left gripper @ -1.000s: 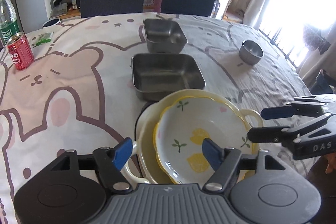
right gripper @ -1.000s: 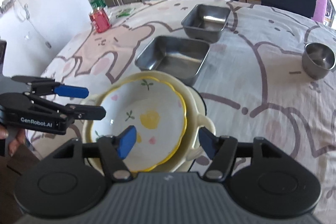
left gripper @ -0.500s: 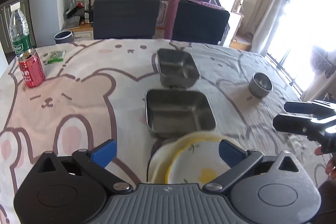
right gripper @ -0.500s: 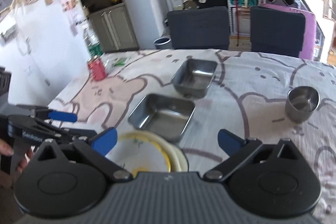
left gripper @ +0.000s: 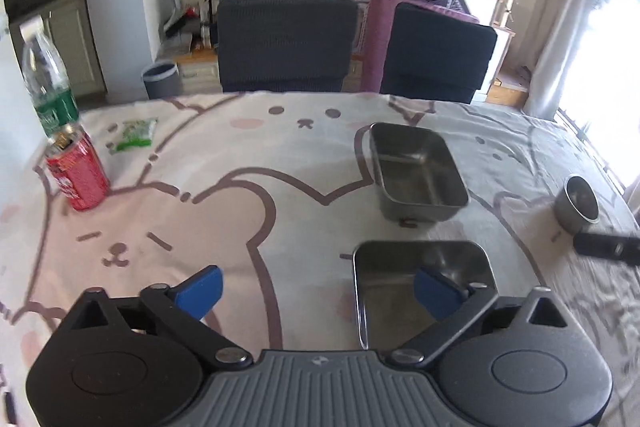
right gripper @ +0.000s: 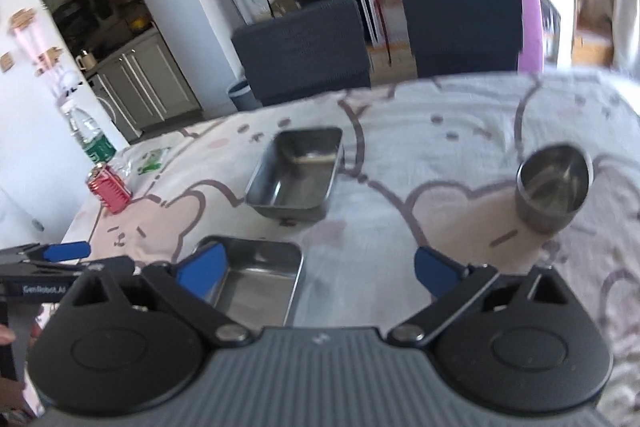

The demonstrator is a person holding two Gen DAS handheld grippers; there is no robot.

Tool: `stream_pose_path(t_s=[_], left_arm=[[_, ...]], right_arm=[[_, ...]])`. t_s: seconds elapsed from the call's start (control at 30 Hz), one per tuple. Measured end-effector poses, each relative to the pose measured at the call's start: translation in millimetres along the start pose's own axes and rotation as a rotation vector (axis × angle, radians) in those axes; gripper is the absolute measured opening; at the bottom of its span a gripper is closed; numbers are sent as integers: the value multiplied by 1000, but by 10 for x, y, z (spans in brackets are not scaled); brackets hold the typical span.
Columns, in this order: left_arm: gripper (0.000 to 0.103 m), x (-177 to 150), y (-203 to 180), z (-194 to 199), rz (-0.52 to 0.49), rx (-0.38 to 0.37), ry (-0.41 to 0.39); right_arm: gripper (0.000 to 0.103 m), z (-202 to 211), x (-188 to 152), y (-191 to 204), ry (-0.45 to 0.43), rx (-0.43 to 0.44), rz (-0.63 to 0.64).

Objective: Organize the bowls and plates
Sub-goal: 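Move both grippers to the rectangular steel tray and close on its rim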

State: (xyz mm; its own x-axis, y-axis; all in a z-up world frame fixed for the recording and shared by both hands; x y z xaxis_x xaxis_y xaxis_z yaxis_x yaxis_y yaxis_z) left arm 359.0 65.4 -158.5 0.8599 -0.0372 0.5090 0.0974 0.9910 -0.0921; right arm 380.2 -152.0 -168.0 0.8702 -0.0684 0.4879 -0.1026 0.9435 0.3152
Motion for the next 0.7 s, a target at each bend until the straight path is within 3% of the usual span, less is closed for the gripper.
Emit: stream_pose_path(t_s=[0.03, 0.1, 0.2, 0.3, 0.4, 0.53, 0.6, 0.7], left_arm=[[85, 15, 13, -68, 9, -6, 16], [77, 32, 37, -222, 22, -11, 62], [61, 11, 8, -369, 23, -40, 108], [48, -21, -26, -480, 28, -78, 142], [29, -65, -52, -561, 17, -90, 171], [19, -79, -71, -602, 32, -126, 184], [15, -87, -87, -606, 35, -140, 188], [12, -105, -123, -635, 32, -154, 207]], right_arm=[[92, -66, 5, -16, 22, 10, -15], [73, -208, -1, -12, 69, 28, -35], [59, -393, -43, 21, 122, 57, -40], [51, -519, -86, 100, 165, 94, -44], [46, -665, -134, 176, 209, 66, -37], [34, -793, -168, 250, 244, 51, -28], [19, -823, -183, 260, 256, 42, -20], [14, -855, -203, 264, 262, 19, 7]])
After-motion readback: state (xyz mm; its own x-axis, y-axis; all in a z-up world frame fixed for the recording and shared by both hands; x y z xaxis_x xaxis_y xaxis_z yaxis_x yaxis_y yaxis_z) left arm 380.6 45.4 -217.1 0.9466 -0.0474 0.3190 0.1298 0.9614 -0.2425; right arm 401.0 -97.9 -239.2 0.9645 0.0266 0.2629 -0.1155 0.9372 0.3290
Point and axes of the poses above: each gripper's, at about its wrist camera, not at the fingertips, and z roughly against the way its jaws point, y to its left, x to its top, the point moved 8 cm from there along -z, roughly the way its jaws point, and after that the axes turned 9 degrees about y, right-handed, at the moved point
